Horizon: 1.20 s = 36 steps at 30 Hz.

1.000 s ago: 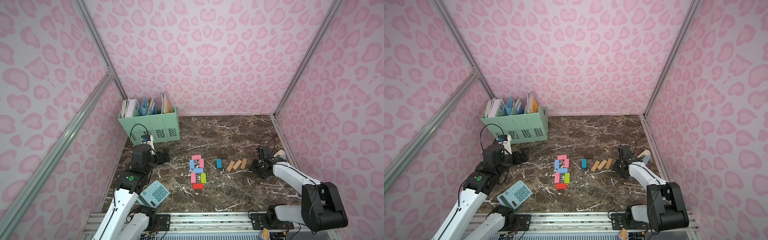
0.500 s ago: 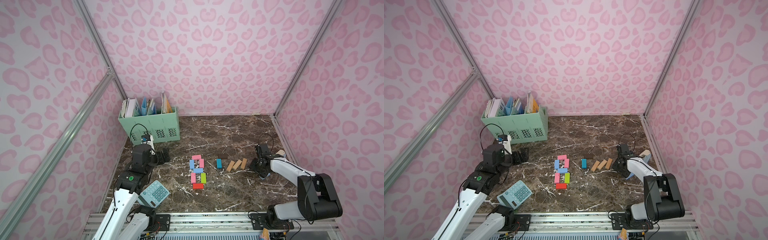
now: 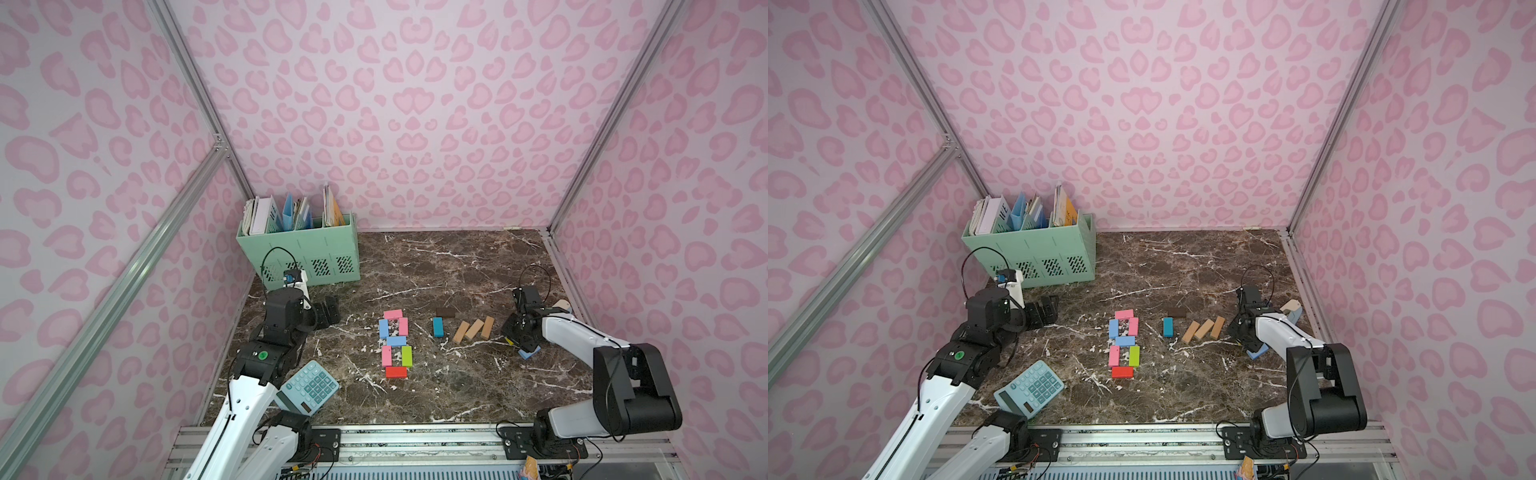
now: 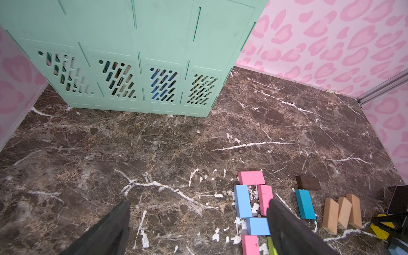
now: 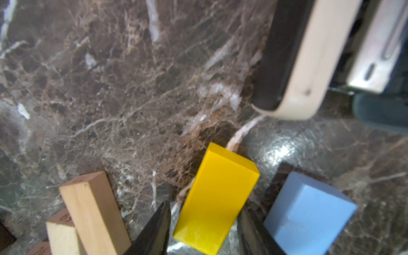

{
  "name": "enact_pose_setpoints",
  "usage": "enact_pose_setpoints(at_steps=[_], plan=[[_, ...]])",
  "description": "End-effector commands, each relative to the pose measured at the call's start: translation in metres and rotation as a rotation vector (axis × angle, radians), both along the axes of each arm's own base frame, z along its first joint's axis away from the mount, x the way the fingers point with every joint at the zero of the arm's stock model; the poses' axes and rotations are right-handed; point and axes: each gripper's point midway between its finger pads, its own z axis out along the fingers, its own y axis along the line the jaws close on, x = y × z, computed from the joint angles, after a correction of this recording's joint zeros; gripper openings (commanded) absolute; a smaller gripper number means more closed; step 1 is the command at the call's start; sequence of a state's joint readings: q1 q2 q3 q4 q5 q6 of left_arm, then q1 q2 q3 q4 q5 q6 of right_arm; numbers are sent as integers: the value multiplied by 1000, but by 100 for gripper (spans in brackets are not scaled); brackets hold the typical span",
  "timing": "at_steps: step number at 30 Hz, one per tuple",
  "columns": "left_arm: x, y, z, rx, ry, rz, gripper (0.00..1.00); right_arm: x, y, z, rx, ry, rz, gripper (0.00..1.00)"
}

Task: Assemble the number 8 with building blocks
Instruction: Pick up the building block from the center of the board, then assemble the building block at the center of the board.

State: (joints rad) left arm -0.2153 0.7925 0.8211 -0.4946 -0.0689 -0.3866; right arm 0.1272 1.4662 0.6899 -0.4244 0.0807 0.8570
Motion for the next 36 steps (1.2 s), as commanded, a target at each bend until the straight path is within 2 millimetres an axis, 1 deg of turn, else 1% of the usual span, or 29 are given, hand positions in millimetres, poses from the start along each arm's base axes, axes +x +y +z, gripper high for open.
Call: enact_pose_setpoints(at_steps=[1, 4, 8, 11, 14, 17, 18, 19, 22, 23, 25, 27, 30, 33, 36], plan=[[2, 0, 5, 3, -16, -1, 98, -14, 6, -14, 33, 56, 34, 45], [2, 0, 5, 4, -16, 0, 98, -14, 8, -16, 39, 59, 62, 37], [2, 0, 5, 5, -17, -1, 98, -13, 10, -11, 34, 47, 96, 26], [2, 0, 6, 4, -18, -3, 99, -6, 13, 2, 43, -2, 125, 18], [1, 0, 5, 4, -18, -2, 99, 5, 23, 27, 58, -85, 174, 14], [1, 0, 7, 1, -22, -3, 99, 14, 52, 55, 89, -177, 282, 13], [1, 0, 7, 1, -23, -3, 99, 17, 67, 64, 110, -206, 329, 13], [1, 0, 6, 0, -21, -2, 98, 17, 83, 69, 133, -221, 374, 12], [1, 0, 6, 1, -21, -3, 98, 14, 118, 79, 158, -235, 457, 11], [1, 0, 6, 1, -21, -3, 98, 13, 126, 79, 159, -232, 476, 11], [1, -1, 8, -1, -24, -4, 98, 10, 151, 77, 176, -225, 537, 11], [1, 0, 8, -2, -26, -4, 98, 7, 169, 73, 181, -206, 589, 10], [1, -1, 6, -2, -22, -5, 98, 6, 189, 63, 176, -175, 632, 9], [1, -1, 6, -2, -21, -6, 98, 6, 198, 50, 192, -148, 637, 8], [1, -1, 6, -1, -21, -6, 98, 7, 202, 42, 204, -135, 633, 7]])
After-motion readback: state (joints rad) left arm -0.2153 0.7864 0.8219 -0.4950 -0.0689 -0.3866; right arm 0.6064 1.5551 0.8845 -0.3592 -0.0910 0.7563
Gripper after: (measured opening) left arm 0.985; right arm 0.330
